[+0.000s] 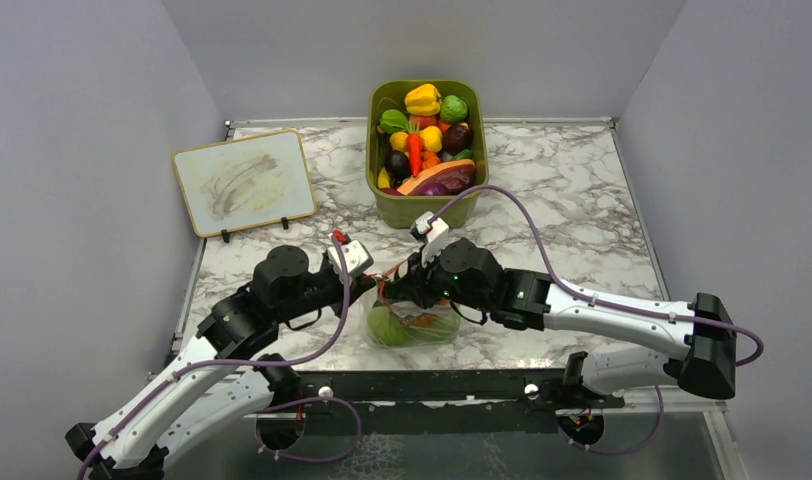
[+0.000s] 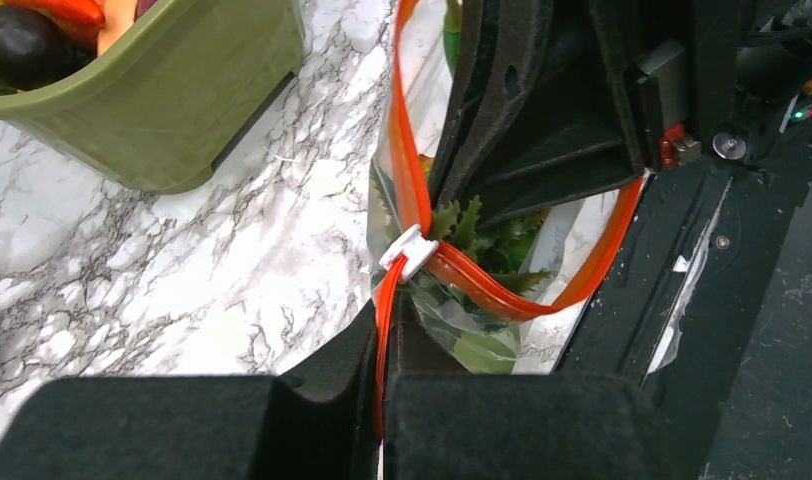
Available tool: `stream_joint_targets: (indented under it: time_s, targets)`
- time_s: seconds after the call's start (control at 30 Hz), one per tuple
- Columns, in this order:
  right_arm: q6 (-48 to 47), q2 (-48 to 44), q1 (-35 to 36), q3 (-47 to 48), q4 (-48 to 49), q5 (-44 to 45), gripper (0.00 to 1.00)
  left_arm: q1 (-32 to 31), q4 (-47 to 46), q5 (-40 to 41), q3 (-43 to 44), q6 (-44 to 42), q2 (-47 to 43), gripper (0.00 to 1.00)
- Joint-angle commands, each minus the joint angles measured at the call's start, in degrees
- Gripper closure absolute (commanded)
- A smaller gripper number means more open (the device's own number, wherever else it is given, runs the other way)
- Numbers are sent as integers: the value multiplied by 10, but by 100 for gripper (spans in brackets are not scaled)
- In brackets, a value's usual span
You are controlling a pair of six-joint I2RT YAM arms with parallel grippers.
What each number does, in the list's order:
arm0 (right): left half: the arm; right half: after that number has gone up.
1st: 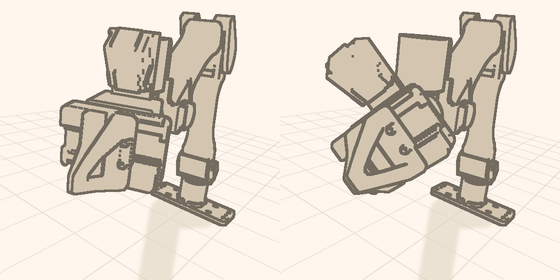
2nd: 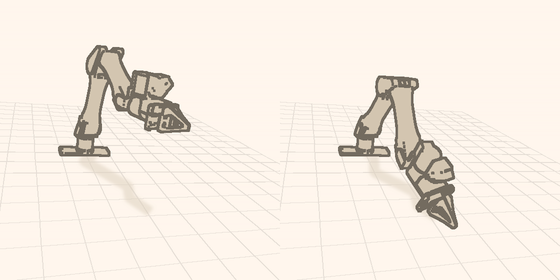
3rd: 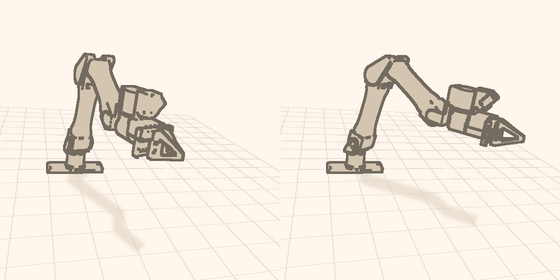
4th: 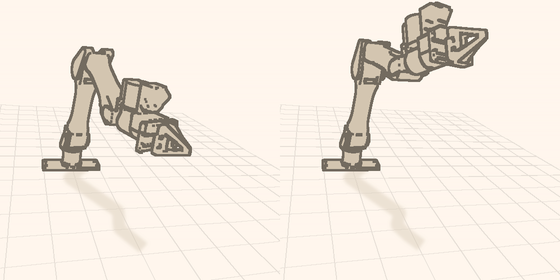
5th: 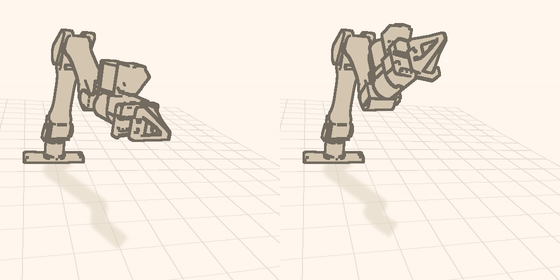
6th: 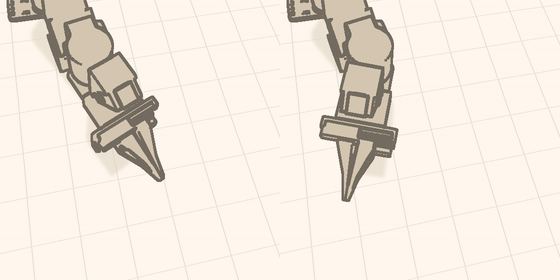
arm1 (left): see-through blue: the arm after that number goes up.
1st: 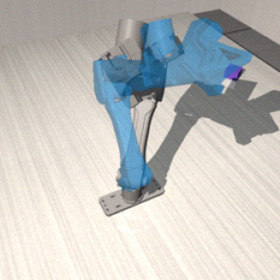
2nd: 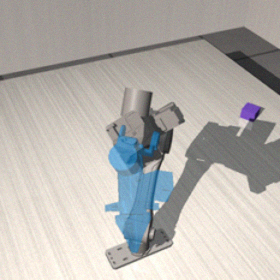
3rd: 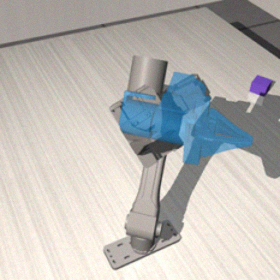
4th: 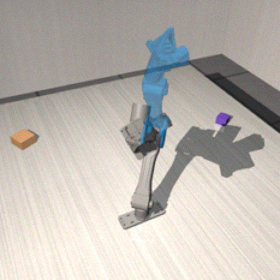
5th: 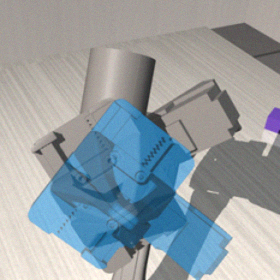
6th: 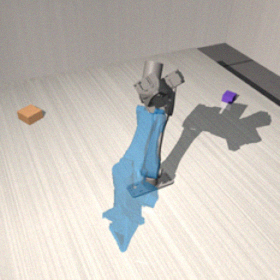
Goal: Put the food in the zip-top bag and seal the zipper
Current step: Adjust the zipper food storage bag at the center of the board.
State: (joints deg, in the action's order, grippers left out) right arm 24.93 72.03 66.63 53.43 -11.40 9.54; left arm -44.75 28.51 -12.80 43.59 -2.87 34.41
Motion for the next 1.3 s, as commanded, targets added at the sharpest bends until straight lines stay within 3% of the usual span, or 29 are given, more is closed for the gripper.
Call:
stream_joint_targets:
  time_s: [0.0, 0.17, 0.33, 0.67, 0.8, 1.1, 1.27]
  targets:
    - [-34, 59, -6, -46, -178, 27, 93, -1, -115, -49, 44, 7, -42, 100]
    - [-39, 70, -4, -47, -165, 33, 93, -2, -173, -122, -1, 10, -71, 100]
    - [-34, 60, -3, -32, -177, 24, 91, -2, -186, -132, -32, -12, -93, 100]
    - [-75, -103, -2, 47, -217, -48, 74, -2, -200, -148, -49, -45, -88, 100]
    - [-146, -151, -2, 23, -157, -163, 63, -2, -210, -167, -57, -56, -88, 100]
    - [-181, -154, -2, -15, -44, -208, 45, -2, -216, -187, -52, -53, -76, 100]
    - [-199, -140, -2, -34, 38, -166, 41, -2, -204, -190, -52, -60, -74, 100]
